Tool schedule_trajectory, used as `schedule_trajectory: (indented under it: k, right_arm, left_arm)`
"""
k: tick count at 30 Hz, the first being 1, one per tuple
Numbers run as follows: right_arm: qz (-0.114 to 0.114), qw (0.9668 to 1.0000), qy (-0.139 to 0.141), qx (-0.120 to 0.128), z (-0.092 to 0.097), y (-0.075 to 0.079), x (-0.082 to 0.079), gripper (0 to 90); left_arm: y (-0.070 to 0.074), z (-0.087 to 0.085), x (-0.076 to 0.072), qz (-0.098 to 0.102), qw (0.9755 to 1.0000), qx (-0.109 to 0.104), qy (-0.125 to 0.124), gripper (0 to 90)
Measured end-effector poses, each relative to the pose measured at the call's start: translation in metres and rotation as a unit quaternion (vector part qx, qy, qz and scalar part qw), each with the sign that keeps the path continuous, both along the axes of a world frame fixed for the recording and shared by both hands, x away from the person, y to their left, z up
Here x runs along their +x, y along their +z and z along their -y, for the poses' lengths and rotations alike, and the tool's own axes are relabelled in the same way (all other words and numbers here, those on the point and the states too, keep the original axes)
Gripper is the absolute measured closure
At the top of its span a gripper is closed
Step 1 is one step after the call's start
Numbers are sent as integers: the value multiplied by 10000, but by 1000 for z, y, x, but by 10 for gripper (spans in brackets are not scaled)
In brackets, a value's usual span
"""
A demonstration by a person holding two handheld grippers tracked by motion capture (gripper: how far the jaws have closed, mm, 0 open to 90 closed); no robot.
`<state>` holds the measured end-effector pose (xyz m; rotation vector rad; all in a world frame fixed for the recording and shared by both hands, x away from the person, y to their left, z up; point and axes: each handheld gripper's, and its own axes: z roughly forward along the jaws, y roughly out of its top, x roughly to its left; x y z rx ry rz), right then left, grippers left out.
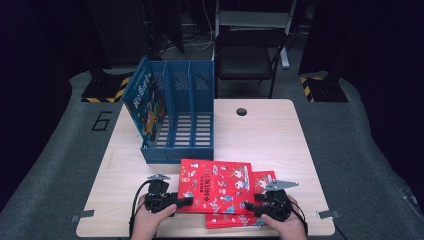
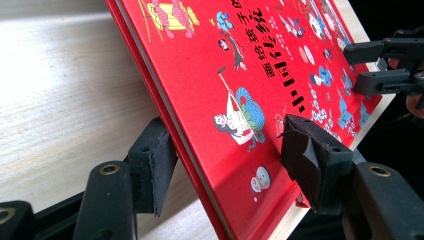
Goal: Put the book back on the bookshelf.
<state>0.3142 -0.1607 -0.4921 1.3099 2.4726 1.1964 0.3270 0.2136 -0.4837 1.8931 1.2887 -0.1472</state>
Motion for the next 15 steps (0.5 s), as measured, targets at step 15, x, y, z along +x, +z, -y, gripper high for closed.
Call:
schedule_trajectory:
  k: [15]
  right_arm:
    - [-82,9997,101,192,-3,-1,2,408]
  left_arm:
    - [17,-7,0,133,9994,-286,133,467]
